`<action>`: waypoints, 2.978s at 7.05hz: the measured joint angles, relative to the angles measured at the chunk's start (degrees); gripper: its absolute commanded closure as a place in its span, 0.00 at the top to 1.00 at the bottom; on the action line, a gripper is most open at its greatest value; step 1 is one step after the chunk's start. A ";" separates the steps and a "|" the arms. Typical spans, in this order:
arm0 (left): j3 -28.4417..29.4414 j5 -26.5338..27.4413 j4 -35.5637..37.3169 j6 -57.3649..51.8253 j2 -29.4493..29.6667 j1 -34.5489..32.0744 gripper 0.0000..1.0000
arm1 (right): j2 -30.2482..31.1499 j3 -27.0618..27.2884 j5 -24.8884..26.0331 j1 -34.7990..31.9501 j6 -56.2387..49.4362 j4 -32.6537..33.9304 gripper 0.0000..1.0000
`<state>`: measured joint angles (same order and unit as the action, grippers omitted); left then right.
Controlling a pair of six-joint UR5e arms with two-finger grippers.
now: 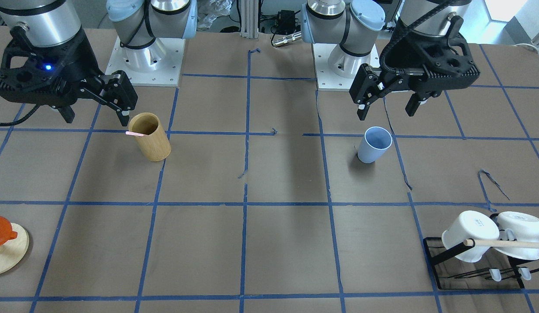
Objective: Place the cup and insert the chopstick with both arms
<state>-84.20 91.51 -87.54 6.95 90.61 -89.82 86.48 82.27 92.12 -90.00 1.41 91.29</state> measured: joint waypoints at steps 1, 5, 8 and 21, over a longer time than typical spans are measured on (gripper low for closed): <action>0.01 -0.01 0.00 0.00 0.00 0.00 1.00 | 0.00 0.05 0.01 0.00 0.00 0.00 1.00; 0.09 -0.13 0.00 -0.11 0.04 0.05 1.00 | 0.00 0.17 0.07 0.00 0.00 -0.06 1.00; 0.09 -0.23 0.00 -0.31 -0.03 0.08 1.00 | 0.08 0.46 0.07 0.00 0.00 -0.10 1.00; 0.03 -0.10 -0.74 -0.36 0.06 0.32 1.00 | 2.46 4.74 0.16 0.00 0.00 0.38 1.00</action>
<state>-84.17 91.40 -88.28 6.59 90.68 -89.50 88.94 87.01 92.28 -90.00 1.41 91.67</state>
